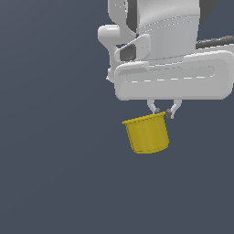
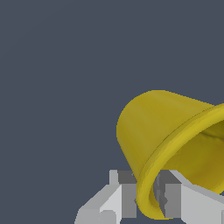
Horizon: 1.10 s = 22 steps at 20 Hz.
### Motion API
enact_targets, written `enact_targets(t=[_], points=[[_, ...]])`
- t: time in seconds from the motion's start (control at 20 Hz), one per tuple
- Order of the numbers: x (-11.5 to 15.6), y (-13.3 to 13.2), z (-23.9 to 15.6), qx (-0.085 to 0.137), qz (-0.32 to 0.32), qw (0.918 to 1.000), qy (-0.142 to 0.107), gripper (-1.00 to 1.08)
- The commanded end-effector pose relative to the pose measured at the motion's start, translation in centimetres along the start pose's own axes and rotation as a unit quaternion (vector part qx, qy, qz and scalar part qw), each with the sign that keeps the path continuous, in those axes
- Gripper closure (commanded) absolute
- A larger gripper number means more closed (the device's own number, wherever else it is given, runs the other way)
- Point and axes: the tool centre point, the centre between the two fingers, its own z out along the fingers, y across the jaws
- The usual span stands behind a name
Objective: Pick up the object and move it to a goal position.
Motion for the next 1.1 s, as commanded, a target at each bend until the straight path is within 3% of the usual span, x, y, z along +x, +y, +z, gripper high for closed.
enact_targets(t=[0.0,0.5,0.75,1.05], points=[[0.1,-0.8,-2.8,0.017,-0.01,0.9994,0.029,1.08],[-1.0,-2.7,-11.2,0.07,-0.04,0.9899,0.117,1.08],[-1.6,-3.1,-13.6,0.084,-0.048,0.9853,0.141,1.08],[-1.9,-3.2,-14.7,0.092,-0.052,0.9828,0.152,1.08]])
